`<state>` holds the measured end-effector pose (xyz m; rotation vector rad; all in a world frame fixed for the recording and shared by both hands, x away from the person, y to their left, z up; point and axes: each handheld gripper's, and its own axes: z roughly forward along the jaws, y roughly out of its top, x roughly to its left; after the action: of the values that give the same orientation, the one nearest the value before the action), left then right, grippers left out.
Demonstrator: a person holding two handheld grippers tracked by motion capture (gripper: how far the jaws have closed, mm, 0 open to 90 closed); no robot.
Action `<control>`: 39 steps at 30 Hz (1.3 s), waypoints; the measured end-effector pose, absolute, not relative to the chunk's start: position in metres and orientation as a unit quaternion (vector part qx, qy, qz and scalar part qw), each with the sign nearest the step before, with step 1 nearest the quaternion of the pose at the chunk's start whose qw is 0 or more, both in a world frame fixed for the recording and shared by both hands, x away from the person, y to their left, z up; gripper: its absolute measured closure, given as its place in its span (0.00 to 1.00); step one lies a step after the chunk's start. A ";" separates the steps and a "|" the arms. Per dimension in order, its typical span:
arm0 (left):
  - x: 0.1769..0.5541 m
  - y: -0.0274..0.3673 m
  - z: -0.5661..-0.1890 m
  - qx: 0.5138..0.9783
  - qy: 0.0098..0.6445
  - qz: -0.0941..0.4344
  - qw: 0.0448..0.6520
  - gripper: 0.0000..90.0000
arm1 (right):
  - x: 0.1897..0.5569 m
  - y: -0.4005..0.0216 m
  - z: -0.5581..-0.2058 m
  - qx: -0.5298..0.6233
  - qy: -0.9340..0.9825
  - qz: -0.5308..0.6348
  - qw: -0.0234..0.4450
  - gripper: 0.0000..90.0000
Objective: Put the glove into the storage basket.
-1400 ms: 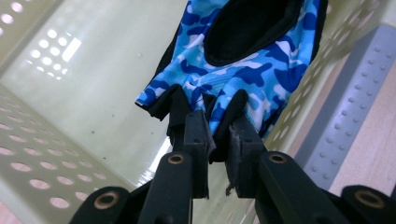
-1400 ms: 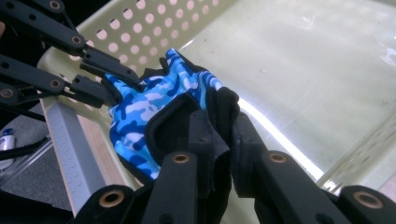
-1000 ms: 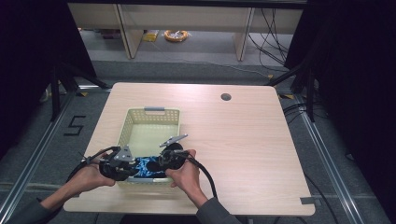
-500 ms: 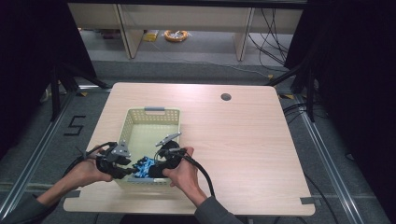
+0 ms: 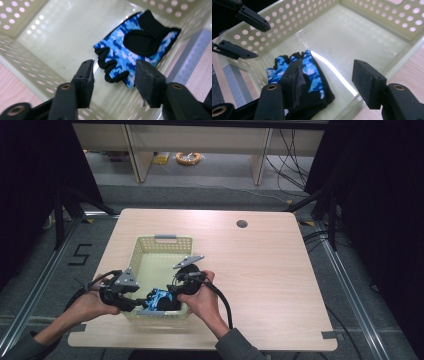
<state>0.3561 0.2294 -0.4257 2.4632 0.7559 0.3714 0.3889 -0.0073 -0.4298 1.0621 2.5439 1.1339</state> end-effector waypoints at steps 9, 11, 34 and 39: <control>0.349 0.224 -0.415 0.881 0.303 0.156 0.327 0.37 | 0.387 -0.031 -0.417 0.331 0.846 0.408 0.094 0.44; 0.347 0.222 -0.415 0.877 0.310 0.150 0.334 0.36 | 0.386 -0.036 -0.416 0.333 0.841 0.416 0.098 0.43; 0.320 0.189 -0.426 0.852 0.302 0.118 0.411 0.30 | 0.365 -0.110 -0.406 0.359 0.817 0.438 0.106 0.36; 0.310 0.182 -0.430 0.850 0.298 0.117 0.418 0.30 | 0.358 -0.122 -0.406 0.366 0.810 0.448 0.102 0.35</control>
<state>0.3099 0.1824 -0.4301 2.1332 0.7469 0.2926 0.3582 -0.1221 -0.4061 1.0796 2.3904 1.3214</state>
